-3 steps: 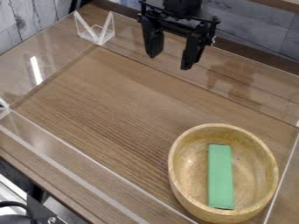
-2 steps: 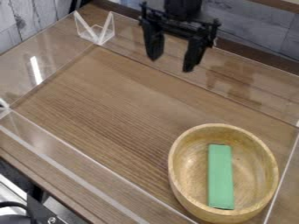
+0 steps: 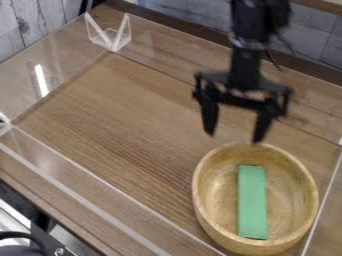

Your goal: Move green object from inside the wooden bowl to the table next to it

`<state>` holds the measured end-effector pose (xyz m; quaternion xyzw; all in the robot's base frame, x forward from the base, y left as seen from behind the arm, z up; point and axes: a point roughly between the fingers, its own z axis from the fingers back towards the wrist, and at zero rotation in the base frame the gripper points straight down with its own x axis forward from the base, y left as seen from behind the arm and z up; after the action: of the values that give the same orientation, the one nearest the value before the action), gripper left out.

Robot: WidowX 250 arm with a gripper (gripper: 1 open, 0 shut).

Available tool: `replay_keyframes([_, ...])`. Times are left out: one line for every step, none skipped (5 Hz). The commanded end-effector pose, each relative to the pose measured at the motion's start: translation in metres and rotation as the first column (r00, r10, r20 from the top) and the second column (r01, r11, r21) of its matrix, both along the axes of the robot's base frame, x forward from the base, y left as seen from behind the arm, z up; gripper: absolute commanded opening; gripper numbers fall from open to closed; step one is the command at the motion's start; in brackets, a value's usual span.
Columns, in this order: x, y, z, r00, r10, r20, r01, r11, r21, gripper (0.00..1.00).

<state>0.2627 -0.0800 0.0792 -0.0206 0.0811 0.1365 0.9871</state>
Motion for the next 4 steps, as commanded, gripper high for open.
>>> replay_keyframes([-0.015, -0.021, 0.011, 0.994, 0.081, 0.077, -0.079, 0.996, -0.029, 1.00])
replay_keyframes([-0.030, -0.034, 0.008, 0.990, 0.095, 0.106, -0.089, 0.994, -0.056, 1.00])
replay_keyframes([-0.036, -0.041, 0.004, 0.985, 0.091, 0.146, -0.081, 0.994, -0.071, 1.00])
replay_keyframes([-0.032, -0.048, 0.001, 0.971, 0.140, 0.193, -0.126, 0.989, -0.081, 1.00])
